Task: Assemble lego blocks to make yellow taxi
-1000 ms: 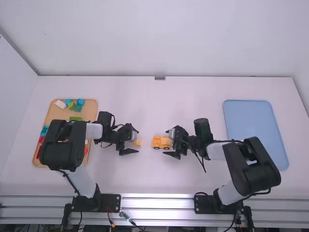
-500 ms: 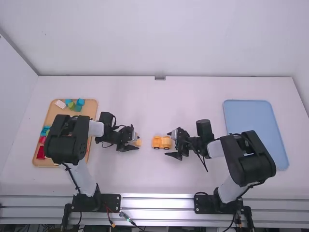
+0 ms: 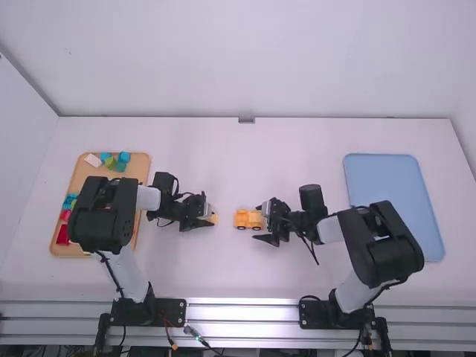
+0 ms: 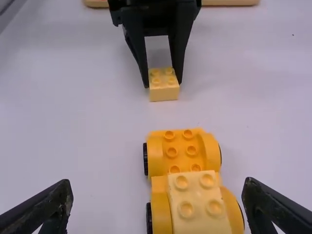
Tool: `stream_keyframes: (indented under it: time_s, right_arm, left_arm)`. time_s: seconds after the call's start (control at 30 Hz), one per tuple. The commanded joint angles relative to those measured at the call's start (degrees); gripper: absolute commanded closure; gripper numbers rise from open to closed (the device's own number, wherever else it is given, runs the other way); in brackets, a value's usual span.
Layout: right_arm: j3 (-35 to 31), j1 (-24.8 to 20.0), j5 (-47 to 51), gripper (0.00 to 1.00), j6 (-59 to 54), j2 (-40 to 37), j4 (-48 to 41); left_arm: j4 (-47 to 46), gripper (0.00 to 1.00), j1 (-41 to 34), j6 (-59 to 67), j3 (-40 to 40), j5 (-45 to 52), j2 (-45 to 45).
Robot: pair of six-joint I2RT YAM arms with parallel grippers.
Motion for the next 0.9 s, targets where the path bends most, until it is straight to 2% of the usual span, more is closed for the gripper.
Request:
stream_keyframes:
  time_s: [0.0, 0.03, 0.1, 0.17, 0.33, 0.4, 0.47, 0.7, 0.73, 0.87]
  right_arm:
    - [0.5, 0.3, 0.5, 0.1, 0.0, 0.8, -0.1]
    - [0.5, 0.2, 0.3, 0.1, 0.0, 0.8, -0.1]
    - [0.6, -0.5, 0.1, 0.1, 0.0, 0.8, -0.2]
    - [0.5, -0.9, 0.1, 0.1, 0.1, 0.8, -0.2]
    - [0.5, -1.1, -2.0, 0.1, -0.1, 0.8, -0.2]
    - [0.5, -1.1, -1.5, 0.1, 0.0, 0.8, -0.2]
    - [0.5, -1.1, -1.4, 0.1, 0.0, 0.8, -0.4]
    - [0.5, -0.9, -1.6, 0.11, 0.0, 0.8, -0.4]
    - [0.5, -0.9, -1.6, 0.11, 0.0, 0.8, -0.4]
    - [0.5, -1.5, -1.6, 0.11, 0.0, 0.8, -0.4]
  left_arm:
    - [0.2, 0.64, 0.1, 0.4, -1.3, -0.6, 0.2]
    - [0.4, 0.61, 0.1, 0.4, -1.4, -0.6, 0.2]
    - [2.0, 0.48, 0.1, -0.7, -1.8, 0.1, 0.2]
    - [4.2, 0.47, 0.1, -2.6, -2.4, 1.0, 0.2]
    - [10.2, 0.55, 0.1, -6.5, -4.3, 1.6, 0.2]
    - [11.0, 0.65, 0.1, -6.9, -4.8, 1.5, 0.2]
    - [11.1, 0.71, 0.1, -6.9, -5.3, 1.5, 0.2]
    - [11.4, 0.8, 0.1, -6.9, -5.6, 1.5, 0.2]
    - [11.4, 0.85, 0.1, -7.1, -5.4, 2.3, 0.2]
    - [11.6, 0.87, 0.1, -7.1, -5.0, 4.6, 0.2]
